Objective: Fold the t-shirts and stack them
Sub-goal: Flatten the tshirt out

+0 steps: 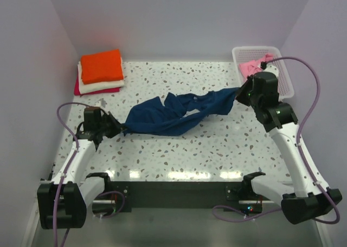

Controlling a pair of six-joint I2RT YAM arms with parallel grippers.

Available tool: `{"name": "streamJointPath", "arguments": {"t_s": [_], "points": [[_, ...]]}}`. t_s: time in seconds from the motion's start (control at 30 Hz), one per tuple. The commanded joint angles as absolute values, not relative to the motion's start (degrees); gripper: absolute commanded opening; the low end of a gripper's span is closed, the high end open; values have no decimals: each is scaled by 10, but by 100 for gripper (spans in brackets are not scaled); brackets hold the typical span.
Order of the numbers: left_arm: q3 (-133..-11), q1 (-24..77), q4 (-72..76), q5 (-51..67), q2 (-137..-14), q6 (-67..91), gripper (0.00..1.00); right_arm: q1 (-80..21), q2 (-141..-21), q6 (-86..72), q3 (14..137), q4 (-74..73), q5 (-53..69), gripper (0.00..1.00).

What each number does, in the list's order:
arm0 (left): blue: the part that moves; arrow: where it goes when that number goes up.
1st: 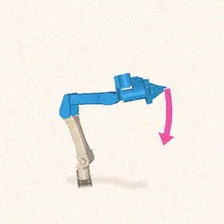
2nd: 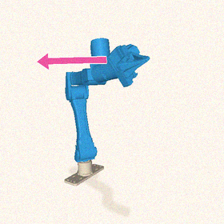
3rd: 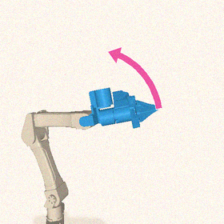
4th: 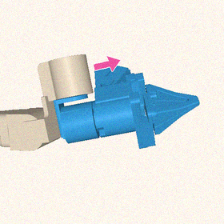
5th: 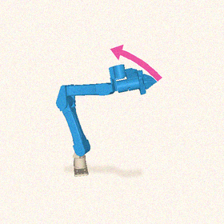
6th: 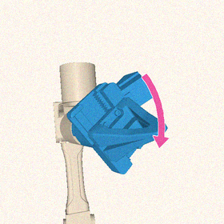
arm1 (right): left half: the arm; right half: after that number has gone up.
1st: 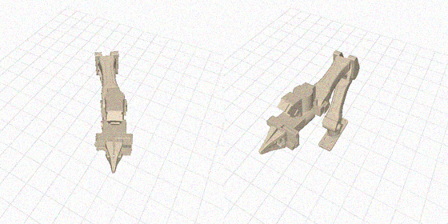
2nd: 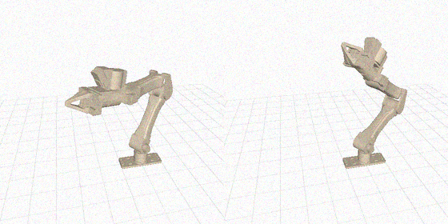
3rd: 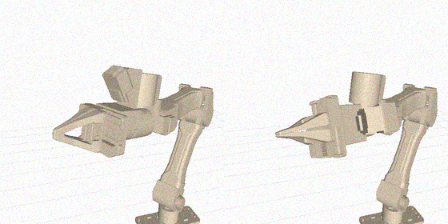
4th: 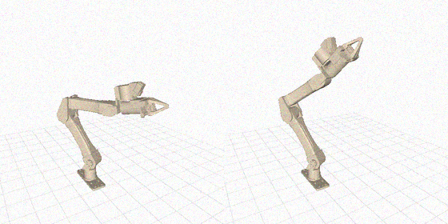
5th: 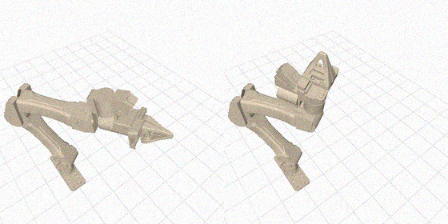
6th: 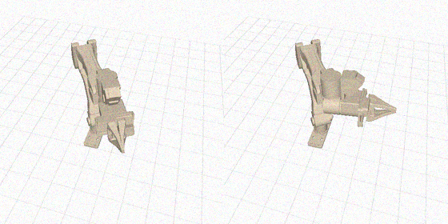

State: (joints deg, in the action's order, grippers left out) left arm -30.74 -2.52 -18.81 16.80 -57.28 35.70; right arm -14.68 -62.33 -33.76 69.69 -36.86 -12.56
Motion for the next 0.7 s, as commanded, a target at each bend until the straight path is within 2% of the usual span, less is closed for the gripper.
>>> {"name": "streamJointPath", "arguments": {"t_s": [0.0, 0.17, 0.33, 0.53, 0.67], "points": [[-327, -30, -169, 205, -562, 345, 0, -146, -613, -313, 757, -429, -159, 0], [-337, -29, -168, 268, -536, 341, 0, -145, -628, -300, 820, -446, -171, 0], [-322, -11, -178, 336, -505, 347, 11, -146, -623, -304, 792, -444, -153, 0], [-268, 80, -230, 294, -442, 414, 10, -145, -555, -322, 701, -461, -163, 2], [-272, 96, -320, 266, -410, 437, 10, -145, -509, -329, 671, -503, -177, 5]]}}
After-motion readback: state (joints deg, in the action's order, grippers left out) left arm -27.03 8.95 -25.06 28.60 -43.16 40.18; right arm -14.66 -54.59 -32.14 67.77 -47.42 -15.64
